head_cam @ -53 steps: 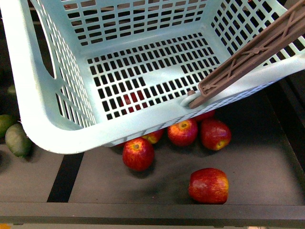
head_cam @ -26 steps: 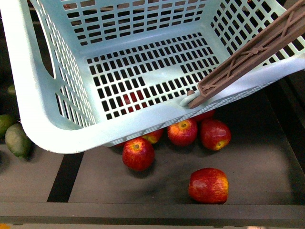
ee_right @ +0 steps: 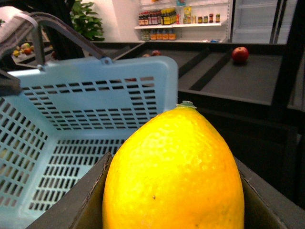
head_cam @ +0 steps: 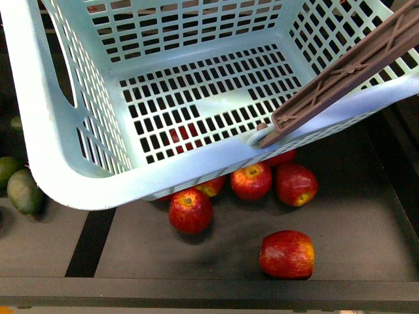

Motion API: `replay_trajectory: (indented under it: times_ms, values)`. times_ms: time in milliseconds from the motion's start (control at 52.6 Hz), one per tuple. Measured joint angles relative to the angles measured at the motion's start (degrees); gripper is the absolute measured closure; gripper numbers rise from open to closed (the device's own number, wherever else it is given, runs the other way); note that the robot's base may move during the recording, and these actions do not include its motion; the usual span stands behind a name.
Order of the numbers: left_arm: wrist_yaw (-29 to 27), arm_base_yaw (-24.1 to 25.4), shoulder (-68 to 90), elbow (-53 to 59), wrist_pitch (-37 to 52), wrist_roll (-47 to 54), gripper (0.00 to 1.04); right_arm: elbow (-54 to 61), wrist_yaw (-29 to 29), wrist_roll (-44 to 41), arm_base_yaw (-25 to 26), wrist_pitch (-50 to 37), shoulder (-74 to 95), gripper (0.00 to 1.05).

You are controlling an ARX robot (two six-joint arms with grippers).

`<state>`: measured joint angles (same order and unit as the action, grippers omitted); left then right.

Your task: Pick lemon and mango into basket

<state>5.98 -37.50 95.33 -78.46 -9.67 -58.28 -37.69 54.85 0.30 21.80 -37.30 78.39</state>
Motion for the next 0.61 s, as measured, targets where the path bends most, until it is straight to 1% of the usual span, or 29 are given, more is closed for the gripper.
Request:
replay_trajectory:
  times_ms: [19,95,114,190,228,247,361,418,494,513,532,608]
  values:
    - [0.0,0.0,0.0,0.0,0.0,0.0,0.99,0.0,-0.7,0.3,-0.8,-0.1,-0.1,0.46]
    - [0.0,0.0,0.0,0.0,0.0,0.0,0.99,-0.4,-7.7,2.3,-7.8,-0.5,-0.3,0.46]
    - [0.0,0.0,0.0,0.0,0.0,0.0,0.99,-0.4,-8.0,2.4,-8.6,-0.5,-0.2,0.46]
    - [0.0,0.0,0.0,0.0,0.0,0.0,0.99,-0.8,-12.9,3.0,-13.5,-0.5,0.1,0.46]
    - [0.0,0.0,0.0,0.0,0.0,0.0,0.99,-1.1,-15.7,2.6,-16.8,-0.5,0.4,0.46]
    - [0.0,0.0,0.0,0.0,0.0,0.0,0.99,-1.4,-18.3,1.7,-18.7,-0.2,0.7,0.46]
    - [0.0,0.0,0.0,0.0,0.0,0.0,0.99,-3.1,-29.3,-2.4,-26.3,-0.2,3.8,0.46]
    - [0.0,0.0,0.0,0.0,0.0,0.0,0.99,-3.7,-33.4,-3.4,-29.0,-0.9,6.0,0.46]
    - [0.0,0.0,0.0,0.0,0.0,0.0,0.99,-4.6,-37.1,-3.4,-30.7,-1.5,8.2,0.45]
    - [0.0,0.0,0.0,0.0,0.0,0.0,0.99,-4.7,-37.5,-3.3,-30.8,-1.6,8.4,0.43]
    - [0.0,0.0,0.0,0.0,0.0,0.0,0.99,-4.9,-38.4,-2.8,-31.0,-1.9,9.0,0.37]
    - [0.0,0.0,0.0,0.0,0.0,0.0,0.99,-5.1,-39.3,-1.7,-31.1,-2.4,9.4,0.26]
